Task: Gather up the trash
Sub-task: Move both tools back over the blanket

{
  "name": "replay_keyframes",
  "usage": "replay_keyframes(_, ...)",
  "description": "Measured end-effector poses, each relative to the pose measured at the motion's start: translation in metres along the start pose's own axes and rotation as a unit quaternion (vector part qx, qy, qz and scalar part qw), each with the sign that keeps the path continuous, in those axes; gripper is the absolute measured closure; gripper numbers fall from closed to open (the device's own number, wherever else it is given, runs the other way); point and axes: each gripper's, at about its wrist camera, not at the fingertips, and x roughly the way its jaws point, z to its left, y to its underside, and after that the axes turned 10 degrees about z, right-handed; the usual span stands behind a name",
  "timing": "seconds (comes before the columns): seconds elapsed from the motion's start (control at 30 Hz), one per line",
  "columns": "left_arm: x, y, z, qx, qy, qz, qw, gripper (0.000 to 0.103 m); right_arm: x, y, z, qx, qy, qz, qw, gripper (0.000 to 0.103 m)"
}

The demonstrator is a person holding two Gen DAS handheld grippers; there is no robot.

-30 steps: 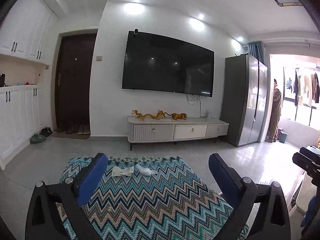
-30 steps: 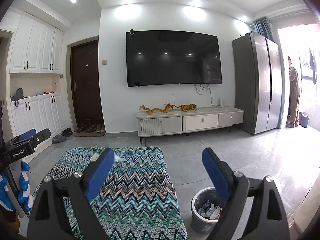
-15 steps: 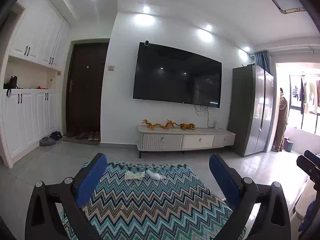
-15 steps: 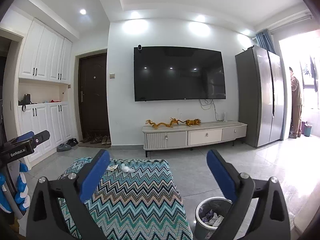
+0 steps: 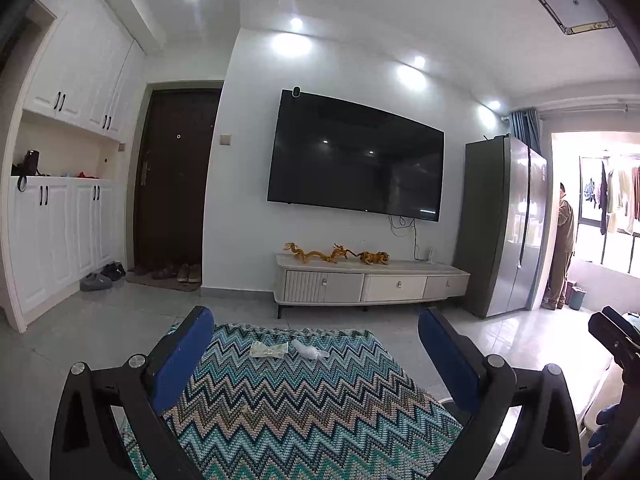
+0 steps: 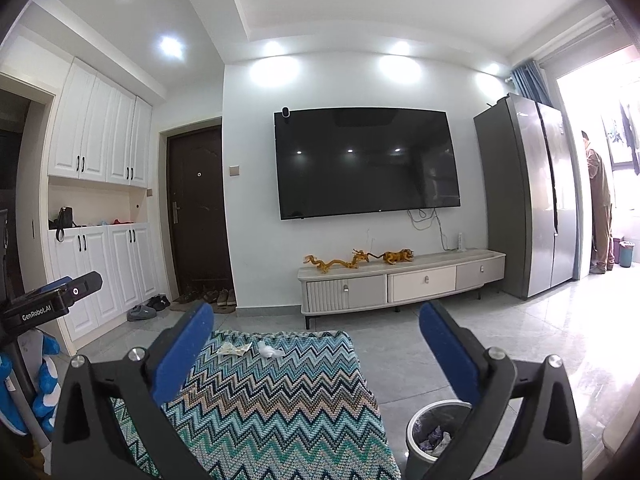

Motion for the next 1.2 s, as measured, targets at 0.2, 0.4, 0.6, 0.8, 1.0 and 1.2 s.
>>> replay_keyframes(0.2,-0.005,0.003,-0.009,0.017,-0.01,-0.005,0.9998,0.0,-0.005,0.004,-0.007,0.004,0.005,-0.003,1.0,0.0)
replay_keyframes(0.4,-0.007,0.003,-0.012,0.02,-0.013,-0.009,0.9997,0.0,-0.009,0.005,-0.01,0.009,0.006,-0.01,1.0,0.0)
replay_keyframes(0.6,-0.011,0.003,-0.009,0.015,-0.017,-0.025,0.9994,0.0,-0.01,0.005,-0.011,0.007,0.003,-0.02,1.0,0.0)
replay_keyframes(0.8,0.001,0.007,-0.006,0.012,-0.012,-0.011,0.9998,0.0,0.001,0.011,-0.01,0.0,0.008,-0.004,1.0,0.0)
replay_keyframes(1.0,0.012,0.01,-0.001,0.012,-0.027,-0.012,0.9995,0.0,0.015,0.017,-0.014,0.008,0.012,0.016,1.0,0.0)
replay_keyframes(1.2,0.038,0.006,0.016,0.009,-0.036,0.012,0.9992,0.0,0.038,0.021,-0.017,0.006,0.011,0.045,0.999,0.0)
